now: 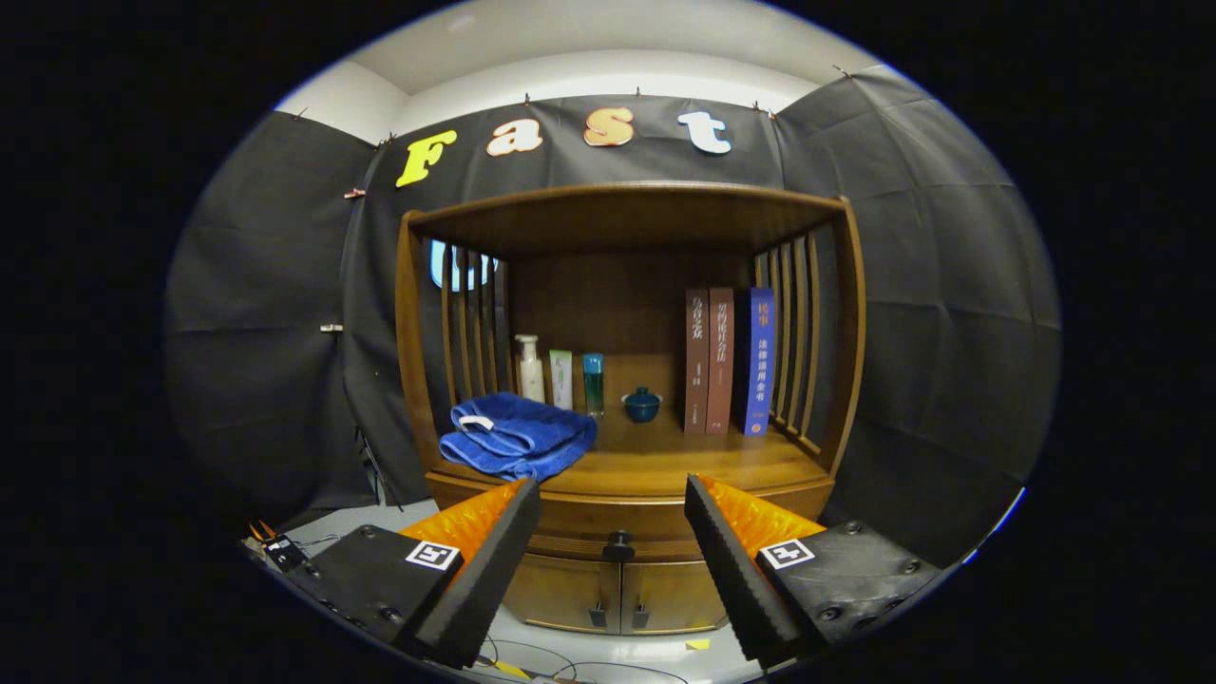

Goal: Pull open the drawer, take out the items inside it, and place them on the countertop above the cabinet.

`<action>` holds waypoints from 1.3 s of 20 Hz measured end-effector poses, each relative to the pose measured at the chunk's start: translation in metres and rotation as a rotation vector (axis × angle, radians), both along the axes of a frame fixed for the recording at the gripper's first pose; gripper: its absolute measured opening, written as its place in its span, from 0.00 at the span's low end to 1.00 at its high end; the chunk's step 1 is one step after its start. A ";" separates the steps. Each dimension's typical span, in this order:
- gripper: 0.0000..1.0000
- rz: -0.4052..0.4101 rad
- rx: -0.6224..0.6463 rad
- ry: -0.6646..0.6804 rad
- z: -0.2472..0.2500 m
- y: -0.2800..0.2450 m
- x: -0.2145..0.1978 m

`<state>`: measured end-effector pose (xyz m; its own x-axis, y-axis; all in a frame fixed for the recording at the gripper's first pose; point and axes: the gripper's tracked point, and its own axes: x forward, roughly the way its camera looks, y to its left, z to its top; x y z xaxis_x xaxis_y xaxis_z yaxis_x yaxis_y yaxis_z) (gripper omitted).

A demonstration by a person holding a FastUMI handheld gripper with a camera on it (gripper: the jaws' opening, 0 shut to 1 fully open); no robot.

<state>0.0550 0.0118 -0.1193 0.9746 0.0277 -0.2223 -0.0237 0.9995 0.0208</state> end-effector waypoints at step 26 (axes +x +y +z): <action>0.49 -0.059 0.011 0.302 -0.201 0.001 0.111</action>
<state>0.1662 0.0132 -0.3201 0.8642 -0.0231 -0.5026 0.0435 0.9986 0.0291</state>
